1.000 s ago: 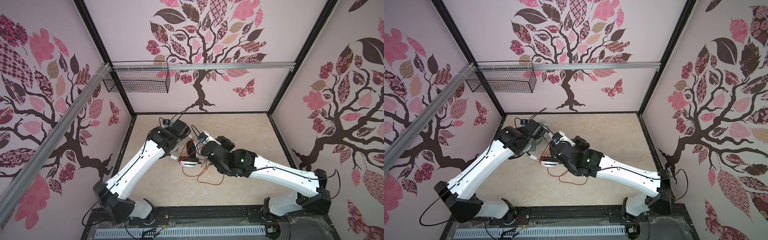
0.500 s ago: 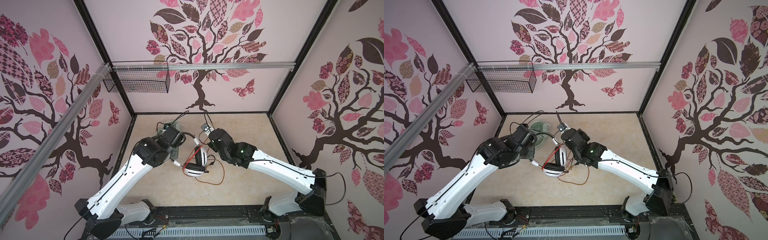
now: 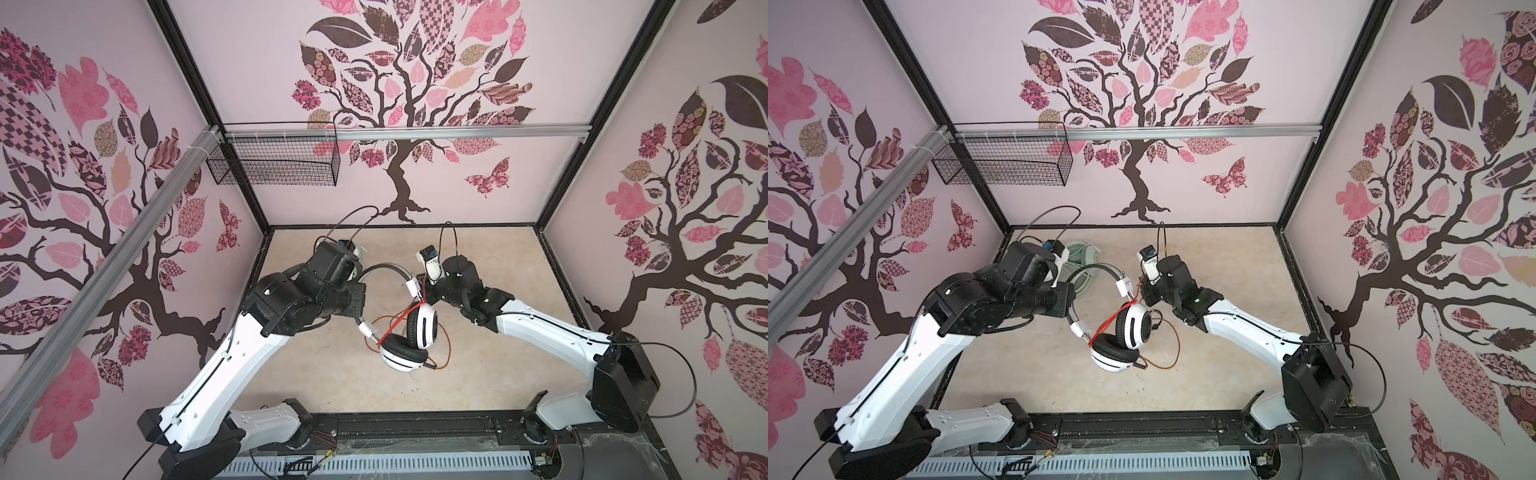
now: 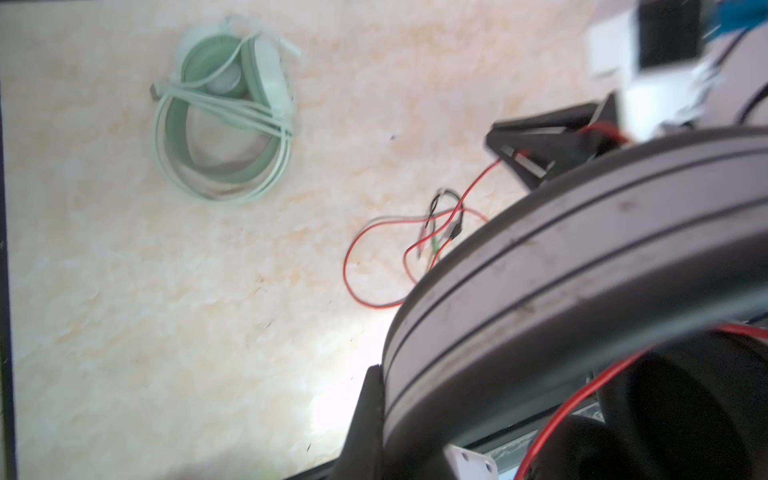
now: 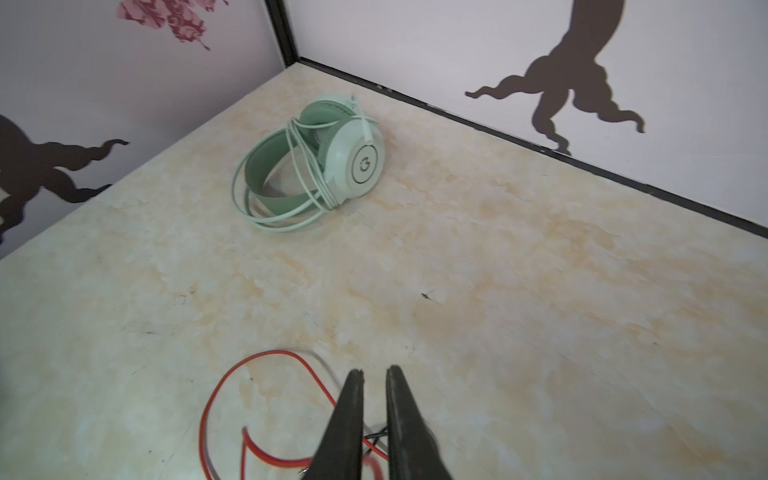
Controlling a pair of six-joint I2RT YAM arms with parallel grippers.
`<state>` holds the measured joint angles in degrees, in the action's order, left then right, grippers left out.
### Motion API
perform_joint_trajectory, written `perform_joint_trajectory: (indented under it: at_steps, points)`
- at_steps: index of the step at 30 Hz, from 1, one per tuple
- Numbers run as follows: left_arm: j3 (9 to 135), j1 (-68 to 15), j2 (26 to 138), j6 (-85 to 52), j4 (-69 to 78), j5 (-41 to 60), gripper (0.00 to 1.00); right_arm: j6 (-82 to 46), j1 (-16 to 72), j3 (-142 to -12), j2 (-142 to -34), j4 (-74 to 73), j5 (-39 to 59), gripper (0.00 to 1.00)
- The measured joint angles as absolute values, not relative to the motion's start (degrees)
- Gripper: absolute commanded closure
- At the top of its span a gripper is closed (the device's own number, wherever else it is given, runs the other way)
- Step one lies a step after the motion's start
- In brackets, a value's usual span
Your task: Wrap the headphones
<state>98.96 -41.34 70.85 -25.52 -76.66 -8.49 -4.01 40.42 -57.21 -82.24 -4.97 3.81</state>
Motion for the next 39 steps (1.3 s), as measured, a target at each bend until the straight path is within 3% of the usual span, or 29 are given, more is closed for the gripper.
perform_joint_trajectory:
  at_steps: [12,26,39]
  points:
    - [122.5,-35.7,80.4,-27.4,-78.6,-5.7,1.0,-18.3,40.3,-51.5,-88.2,-25.7,20.3,0.83]
    - [129.7,-30.6,85.9,-31.9,-79.7,-9.9,1.0,-28.8,40.3,-41.3,-91.8,-39.7,25.7,0.82]
    - [130.2,-26.8,86.5,-32.9,-79.9,-9.9,1.0,-32.6,42.2,-28.3,-88.7,-43.3,27.1,0.85]
